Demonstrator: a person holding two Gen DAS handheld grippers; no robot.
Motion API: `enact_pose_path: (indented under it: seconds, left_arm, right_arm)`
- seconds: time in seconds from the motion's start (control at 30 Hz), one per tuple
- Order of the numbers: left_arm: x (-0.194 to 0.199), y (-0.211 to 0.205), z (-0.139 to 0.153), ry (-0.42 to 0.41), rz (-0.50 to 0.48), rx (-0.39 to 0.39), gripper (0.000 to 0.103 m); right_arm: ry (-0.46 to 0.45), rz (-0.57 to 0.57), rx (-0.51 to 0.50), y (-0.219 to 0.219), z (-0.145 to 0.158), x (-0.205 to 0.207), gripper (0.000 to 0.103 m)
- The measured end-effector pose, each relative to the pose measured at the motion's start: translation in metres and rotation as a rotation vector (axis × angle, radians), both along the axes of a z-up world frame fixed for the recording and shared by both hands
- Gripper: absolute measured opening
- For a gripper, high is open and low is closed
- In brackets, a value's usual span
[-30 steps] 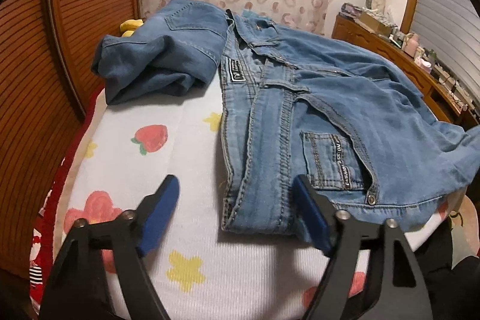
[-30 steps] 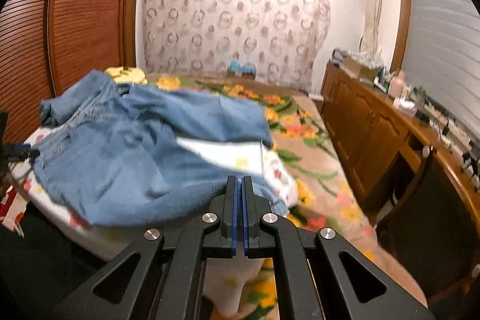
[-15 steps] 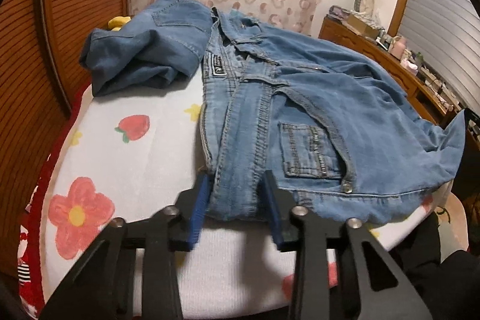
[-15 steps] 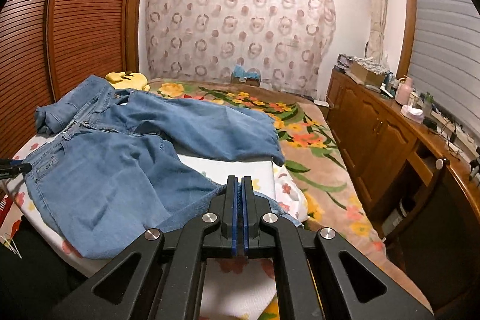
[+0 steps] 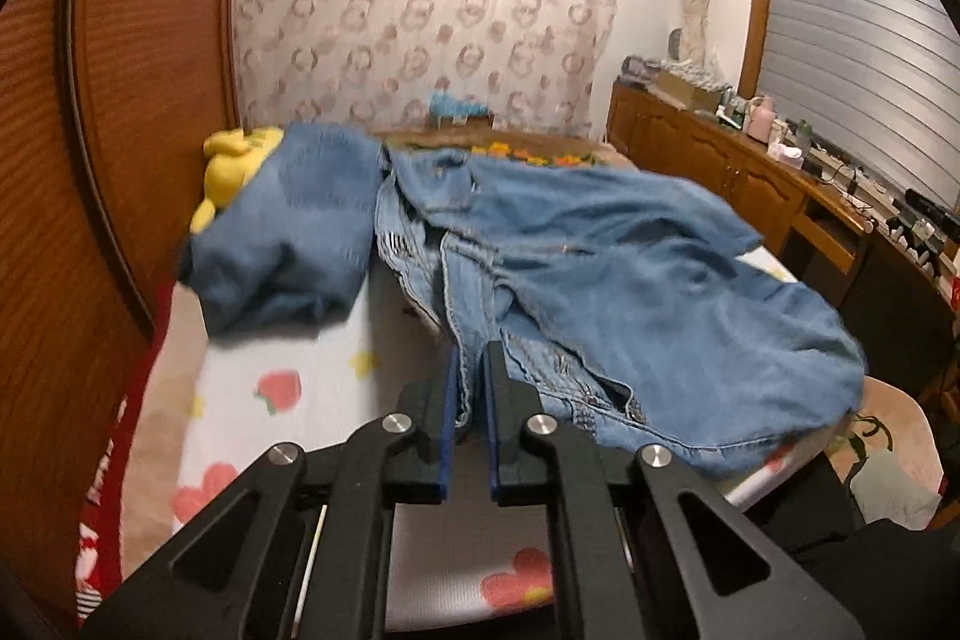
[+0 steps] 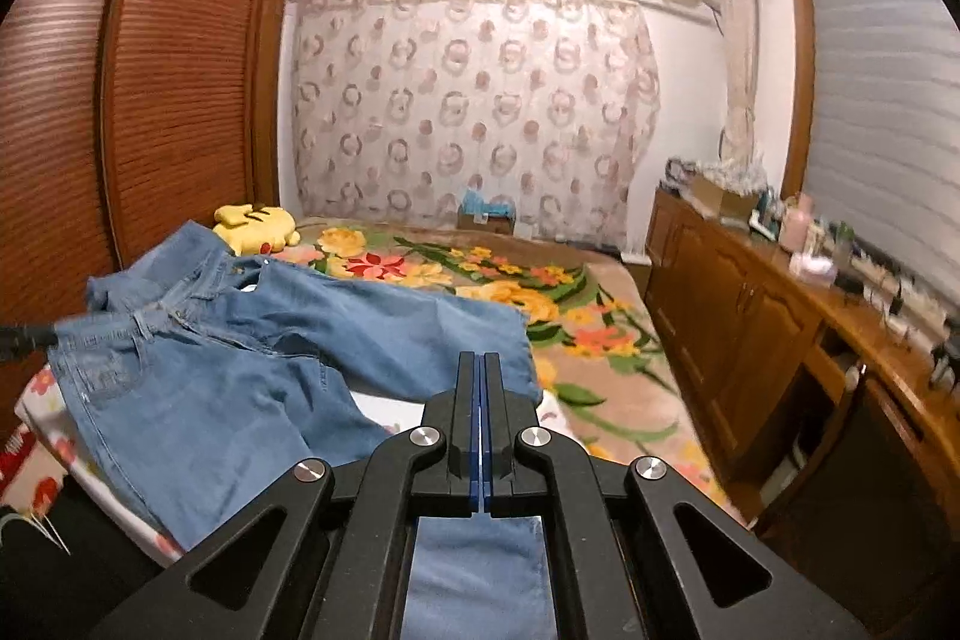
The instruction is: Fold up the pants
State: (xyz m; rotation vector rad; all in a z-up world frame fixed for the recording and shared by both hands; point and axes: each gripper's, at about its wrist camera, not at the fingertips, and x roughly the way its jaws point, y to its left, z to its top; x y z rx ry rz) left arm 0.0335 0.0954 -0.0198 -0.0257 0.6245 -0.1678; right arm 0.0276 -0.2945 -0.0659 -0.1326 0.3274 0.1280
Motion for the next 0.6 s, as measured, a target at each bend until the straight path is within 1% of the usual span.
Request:
enact_pose_path:
  seconds: [0.07,0.13,0.17,0.27,0.33,0.4,0.47,0.53,0.57,0.6]
  left_arm:
    - [0.002,-0.003,0.003,-0.005,-0.008,0.027,0.008]
    - [0.005,-0.005,0.000,0.007,-0.011,0.045,0.008]
    - [0.006,-0.006,-0.002,0.013,-0.011,0.045,0.008]
    - [0.009,-0.007,-0.012,0.034,-0.010,0.047,0.008]
    - [0.010,-0.008,-0.018,0.045,-0.006,0.048,0.008]
    - [0.010,-0.006,-0.022,0.053,-0.002,0.047,0.008]
    - [0.010,-0.005,-0.025,0.057,0.000,0.043,0.008]
    - [0.010,-0.005,-0.028,0.062,0.000,0.044,0.008]
    - [0.010,-0.005,-0.031,0.069,-0.001,0.046,0.008]
    - [0.012,-0.006,-0.032,0.072,-0.001,0.048,0.008]
  right_arm:
    - [0.048,0.039,0.019,0.001,-0.017,0.004,0.000]
    - [0.102,0.054,0.021,0.003,-0.037,0.009,0.000]
    - [0.138,0.062,0.037,0.003,-0.049,0.011,0.000]
    - [0.202,0.057,0.065,0.001,-0.082,0.012,0.000]
    - [0.252,0.055,0.062,0.000,-0.101,0.017,0.008]
    - [0.285,0.040,0.045,-0.001,-0.117,0.018,0.025]
    - [0.323,0.036,0.059,-0.007,-0.130,0.019,0.030]
    - [0.353,0.029,0.057,-0.010,-0.137,0.023,0.038]
    - [0.354,0.025,0.054,-0.012,-0.139,0.022,0.046]
    - [0.351,0.020,0.050,-0.013,-0.140,0.023,0.049]
